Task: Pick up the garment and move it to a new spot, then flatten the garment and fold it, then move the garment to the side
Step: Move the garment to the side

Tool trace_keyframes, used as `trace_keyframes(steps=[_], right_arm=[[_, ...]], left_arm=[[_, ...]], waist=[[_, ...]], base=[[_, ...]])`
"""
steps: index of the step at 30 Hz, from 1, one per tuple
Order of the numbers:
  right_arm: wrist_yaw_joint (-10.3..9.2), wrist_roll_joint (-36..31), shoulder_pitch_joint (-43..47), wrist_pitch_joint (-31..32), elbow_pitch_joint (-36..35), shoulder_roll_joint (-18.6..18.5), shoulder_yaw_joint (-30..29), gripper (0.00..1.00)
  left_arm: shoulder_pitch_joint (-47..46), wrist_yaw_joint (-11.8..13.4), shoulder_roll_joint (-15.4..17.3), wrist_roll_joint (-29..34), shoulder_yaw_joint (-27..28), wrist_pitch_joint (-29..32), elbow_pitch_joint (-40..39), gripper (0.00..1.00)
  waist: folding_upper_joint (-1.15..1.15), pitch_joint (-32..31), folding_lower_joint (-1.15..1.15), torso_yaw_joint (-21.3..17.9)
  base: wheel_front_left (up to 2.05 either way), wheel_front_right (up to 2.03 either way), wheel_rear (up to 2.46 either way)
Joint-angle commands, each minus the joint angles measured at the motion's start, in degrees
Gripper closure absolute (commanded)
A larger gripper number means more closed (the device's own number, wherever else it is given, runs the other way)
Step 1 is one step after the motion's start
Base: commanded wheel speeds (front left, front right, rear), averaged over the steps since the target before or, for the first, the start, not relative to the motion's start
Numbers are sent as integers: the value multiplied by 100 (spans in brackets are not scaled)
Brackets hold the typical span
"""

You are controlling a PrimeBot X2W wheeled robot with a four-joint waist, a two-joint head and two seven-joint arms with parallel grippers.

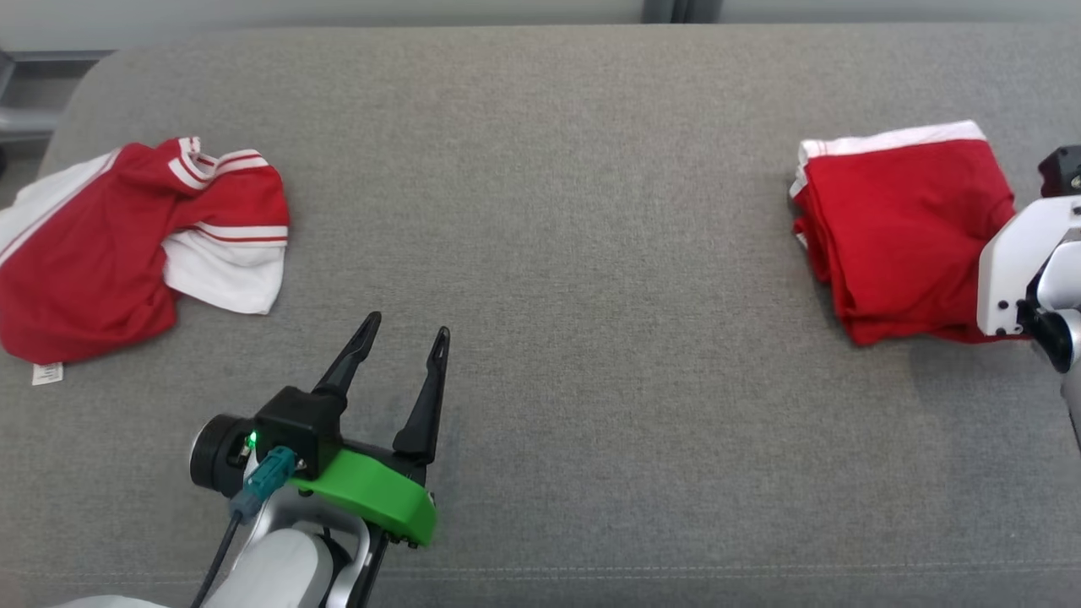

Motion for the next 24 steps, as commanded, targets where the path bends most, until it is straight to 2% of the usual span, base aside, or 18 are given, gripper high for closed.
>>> trace_keyframes(steps=[1, 14, 24], right_arm=[[-8, -57, -66, -42, 16, -71, 32, 100], [-9, -55, -767, -637, 440, -993, 163, 100], [-9, -399, -1122, -1116, 743, -1500, 48, 100]], left_arm=[[-106, 28, 37, 49, -5, 3, -57, 0], [-450, 151, 291, 399, -107, 358, -1052, 0], [-610, 248, 509, 644, -135, 547, -1516, 0]], waist=[[0, 488, 0, -335], [0, 1345, 0, -433], [0, 1891, 0, -493]], base=[[0, 0, 0], [0, 0, 0], [0, 0, 0]])
